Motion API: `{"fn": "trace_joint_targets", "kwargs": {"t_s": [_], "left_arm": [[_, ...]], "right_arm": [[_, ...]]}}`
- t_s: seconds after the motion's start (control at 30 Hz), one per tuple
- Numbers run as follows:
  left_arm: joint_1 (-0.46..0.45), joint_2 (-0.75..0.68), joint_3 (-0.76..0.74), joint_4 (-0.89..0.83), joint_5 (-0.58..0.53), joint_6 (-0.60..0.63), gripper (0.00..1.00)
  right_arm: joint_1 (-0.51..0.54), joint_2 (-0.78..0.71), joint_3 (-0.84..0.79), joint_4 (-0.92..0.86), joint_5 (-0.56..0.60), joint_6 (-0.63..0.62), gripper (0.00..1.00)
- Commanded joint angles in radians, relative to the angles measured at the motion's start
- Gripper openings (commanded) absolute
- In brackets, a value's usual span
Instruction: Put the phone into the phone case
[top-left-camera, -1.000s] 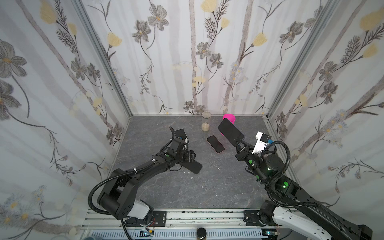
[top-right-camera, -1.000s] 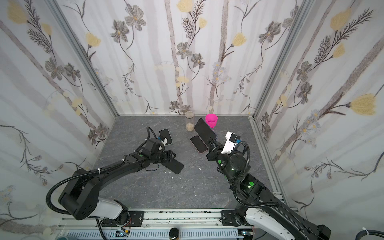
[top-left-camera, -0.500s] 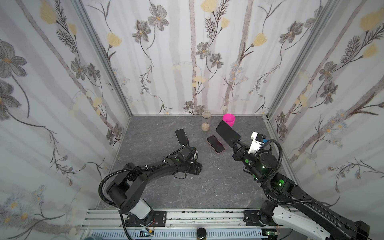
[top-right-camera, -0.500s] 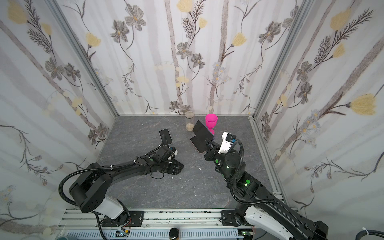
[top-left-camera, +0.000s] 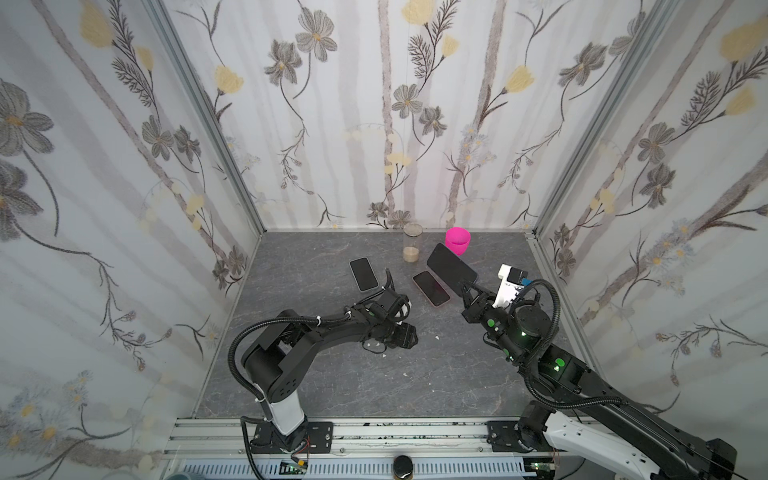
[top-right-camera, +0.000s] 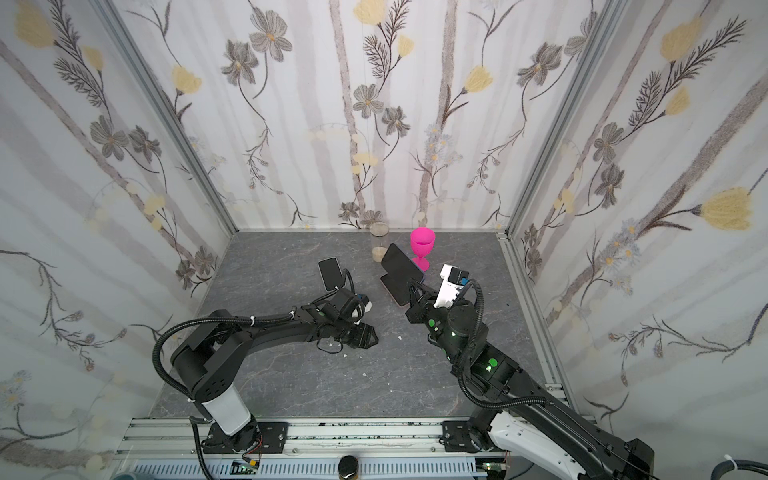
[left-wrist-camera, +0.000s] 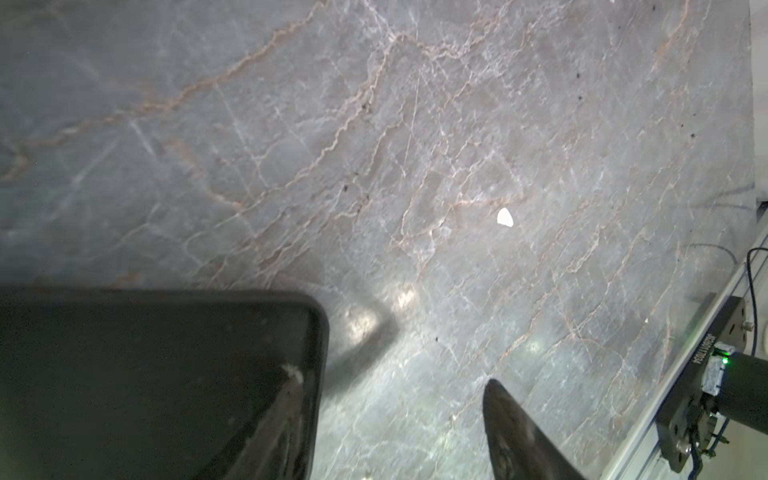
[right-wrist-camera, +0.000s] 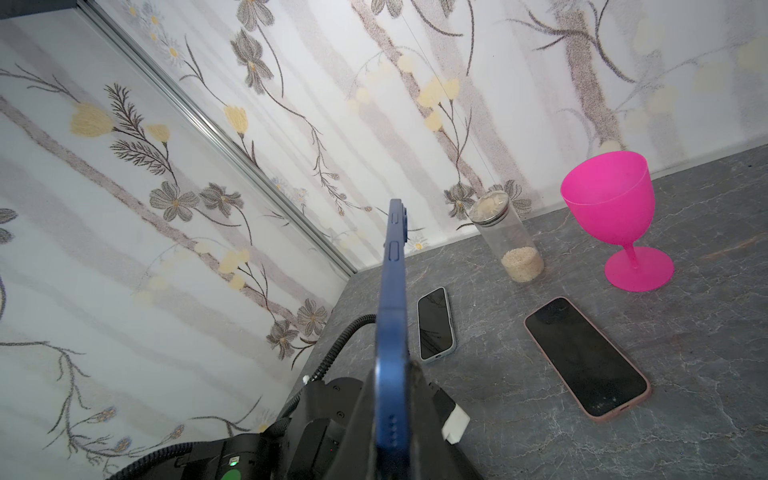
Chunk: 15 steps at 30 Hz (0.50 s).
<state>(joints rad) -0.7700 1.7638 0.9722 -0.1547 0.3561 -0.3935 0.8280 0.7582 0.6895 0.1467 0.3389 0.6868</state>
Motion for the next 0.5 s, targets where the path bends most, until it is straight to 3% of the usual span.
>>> {"fn": "trace_joint_targets", "kwargs": {"t_s": [0.0,0.47], "left_arm": [[0.0,0.038,0.04,0.045,0.023,-0.035,0.69],[0.029,0.137,0.117,0.241,-0.049,-0.255,0.71]], "right_arm": [[0.0,-0.015,0.001,0.051,0.018,0.011,0.0],[-0.001,-0.033,0.002,0.016,0.052,0.017,0.0]]}}
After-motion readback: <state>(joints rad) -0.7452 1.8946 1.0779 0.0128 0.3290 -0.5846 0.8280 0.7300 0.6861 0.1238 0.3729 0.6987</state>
